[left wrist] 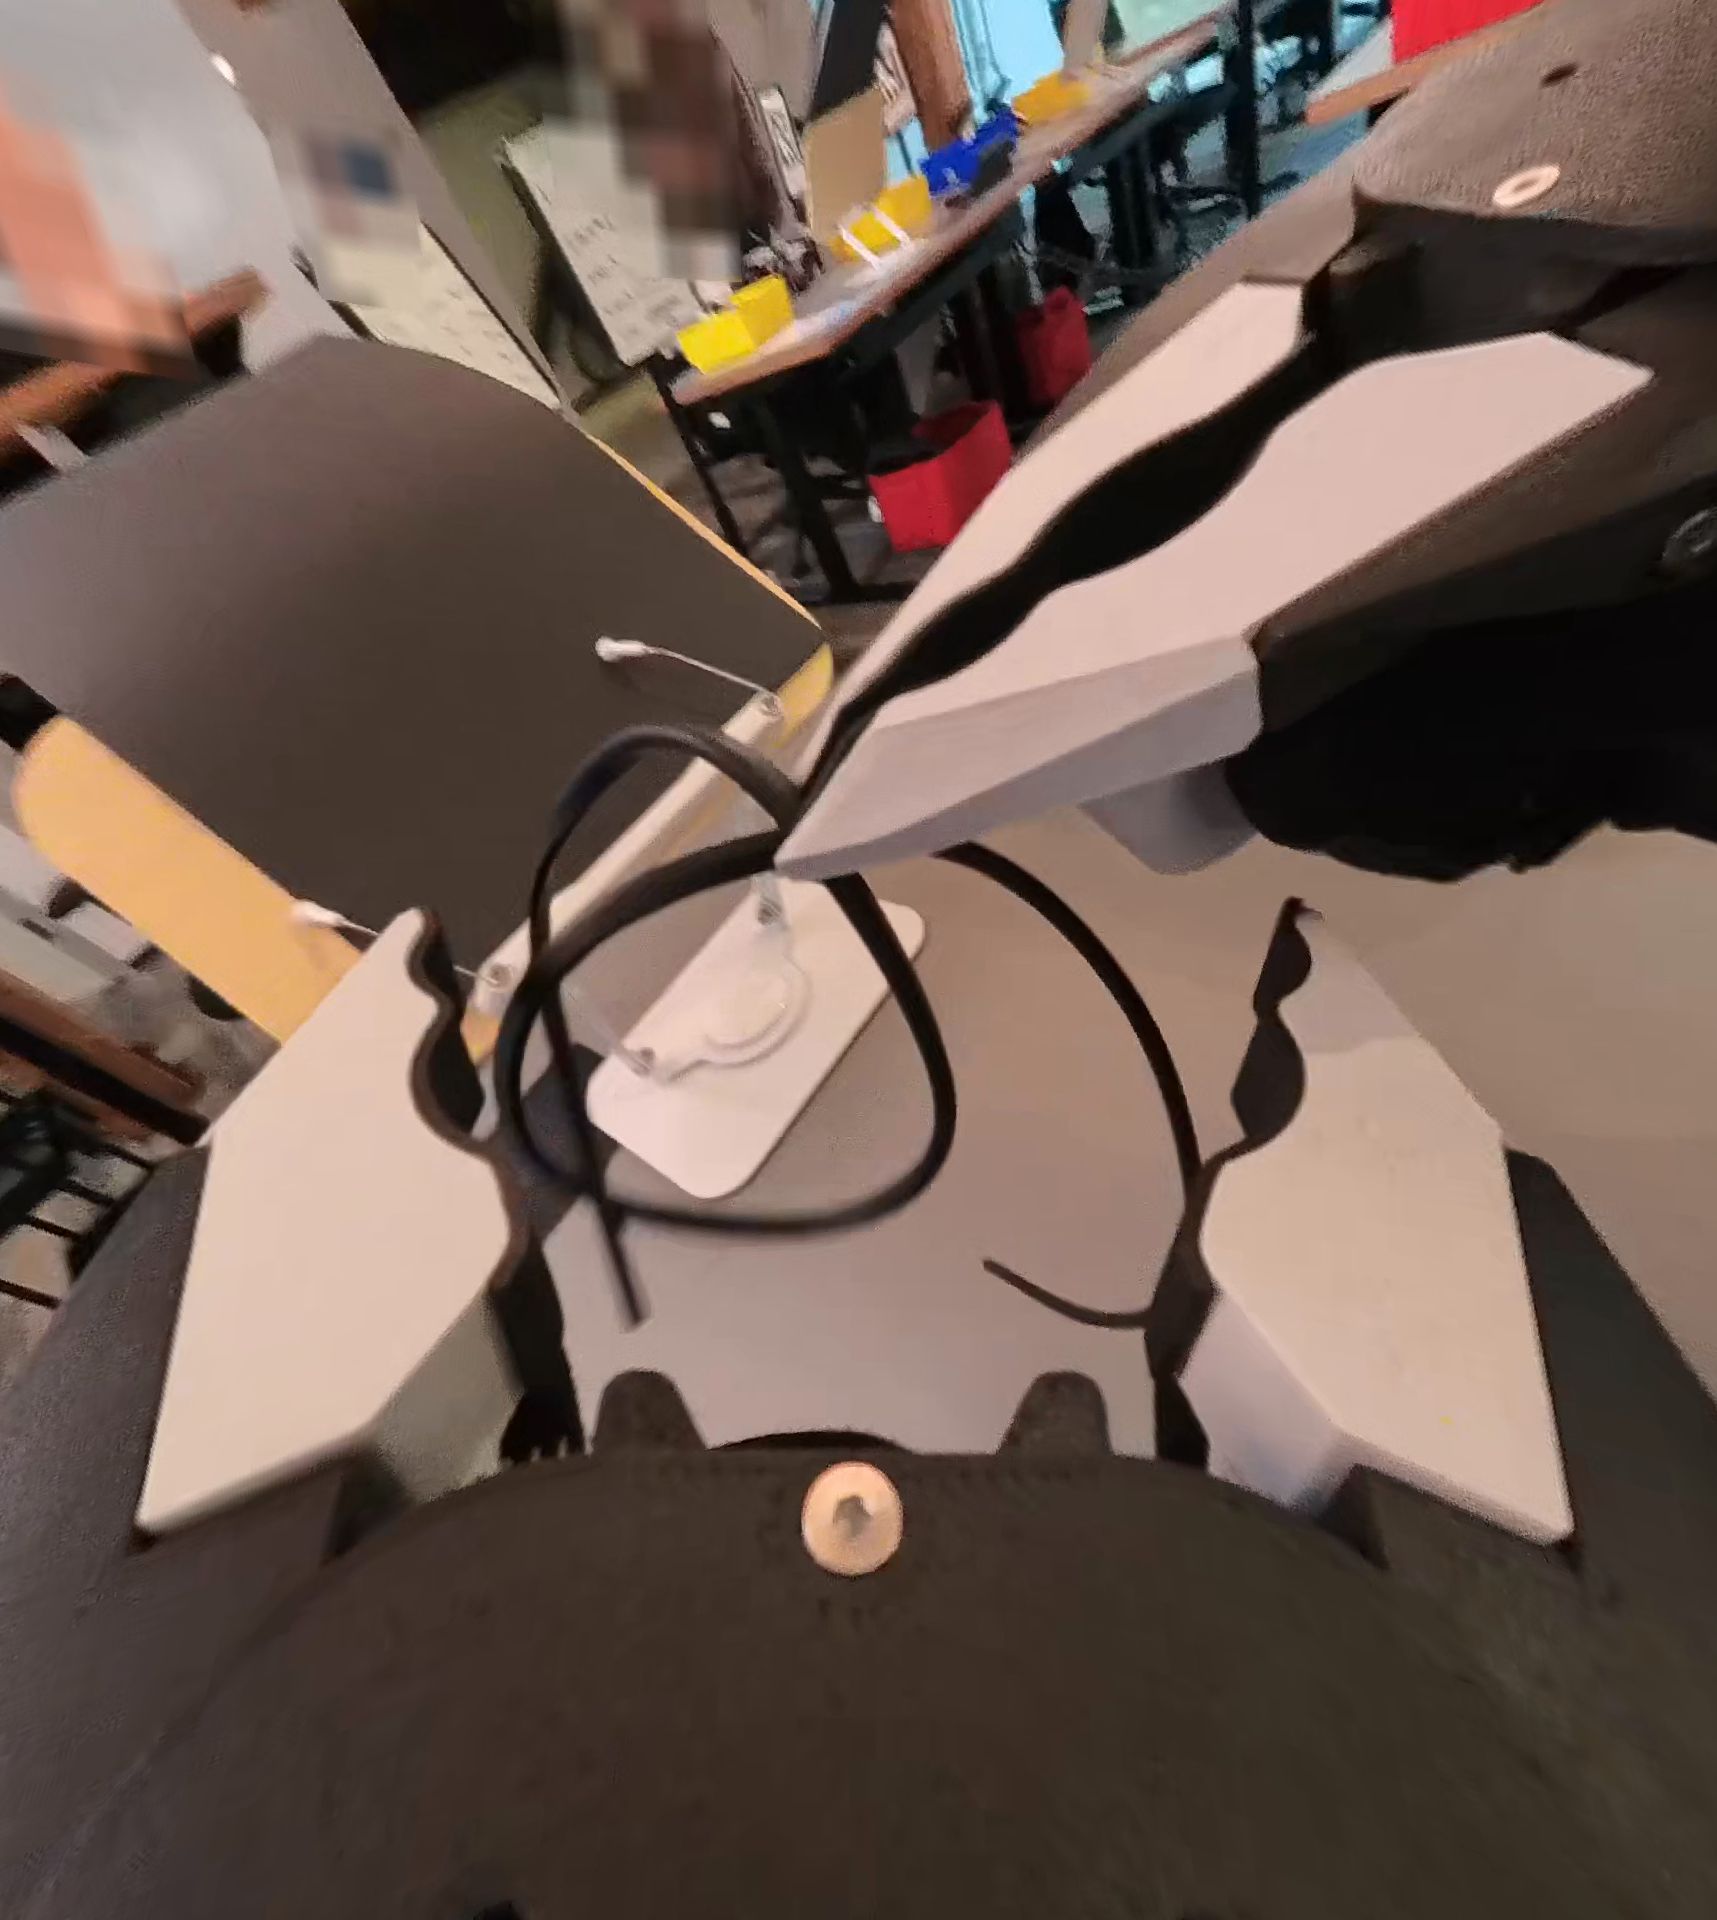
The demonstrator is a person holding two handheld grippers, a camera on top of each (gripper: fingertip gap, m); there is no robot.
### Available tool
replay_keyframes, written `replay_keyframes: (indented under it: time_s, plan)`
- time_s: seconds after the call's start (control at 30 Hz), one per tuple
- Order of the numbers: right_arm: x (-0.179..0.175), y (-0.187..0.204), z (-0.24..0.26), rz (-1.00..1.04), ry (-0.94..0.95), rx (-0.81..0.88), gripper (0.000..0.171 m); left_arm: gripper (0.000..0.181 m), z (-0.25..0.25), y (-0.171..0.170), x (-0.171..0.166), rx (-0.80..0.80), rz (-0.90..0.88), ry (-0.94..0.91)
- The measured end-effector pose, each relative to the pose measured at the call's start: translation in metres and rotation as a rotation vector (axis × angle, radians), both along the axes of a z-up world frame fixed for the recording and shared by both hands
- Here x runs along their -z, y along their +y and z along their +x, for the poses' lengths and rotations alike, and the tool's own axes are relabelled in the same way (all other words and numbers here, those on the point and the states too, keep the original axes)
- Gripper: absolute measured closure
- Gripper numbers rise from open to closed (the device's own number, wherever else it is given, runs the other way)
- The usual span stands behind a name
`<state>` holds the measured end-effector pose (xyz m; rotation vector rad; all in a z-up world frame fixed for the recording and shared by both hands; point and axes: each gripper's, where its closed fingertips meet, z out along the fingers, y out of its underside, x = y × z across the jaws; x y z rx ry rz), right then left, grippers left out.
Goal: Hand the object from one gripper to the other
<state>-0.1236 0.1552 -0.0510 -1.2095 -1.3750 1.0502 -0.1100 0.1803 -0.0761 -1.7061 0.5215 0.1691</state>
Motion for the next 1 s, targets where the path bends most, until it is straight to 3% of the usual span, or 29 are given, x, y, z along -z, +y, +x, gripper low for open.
replay_keyframes:
  time_s: [0.13, 0.37, 0.5, 0.7, 0.93, 1.0]
  plan:
    - [-0.001, -0.007, -0.004, -0.025, 0.016, -0.015, 0.167, 0.043, 0.0, 0.001, 0.001, 0.019, -0.008, -0.026]
    - [-0.006, -0.011, -0.006, -0.095, 0.048, -0.017, 0.168, 0.081, -0.006, 0.007, 0.02, -0.022, -0.043, -0.024]
    - [-0.008, -0.009, -0.005, -0.117, 0.062, -0.015, 0.168, 0.112, -0.008, 0.007, 0.023, -0.019, -0.044, -0.036]
    - [-0.012, -0.004, -0.001, -0.152, 0.082, -0.019, 0.169, 0.181, -0.008, 0.005, 0.028, 0.029, -0.079, -0.037]
    - [-0.011, -0.004, 0.0, -0.156, 0.078, -0.047, 0.167, 0.181, -0.006, 0.002, 0.032, 0.098, -0.146, -0.113]
    - [-0.013, -0.004, 0.002, -0.139, 0.079, -0.057, 0.155, 0.181, -0.006, 0.0, 0.029, 0.127, -0.156, -0.16]
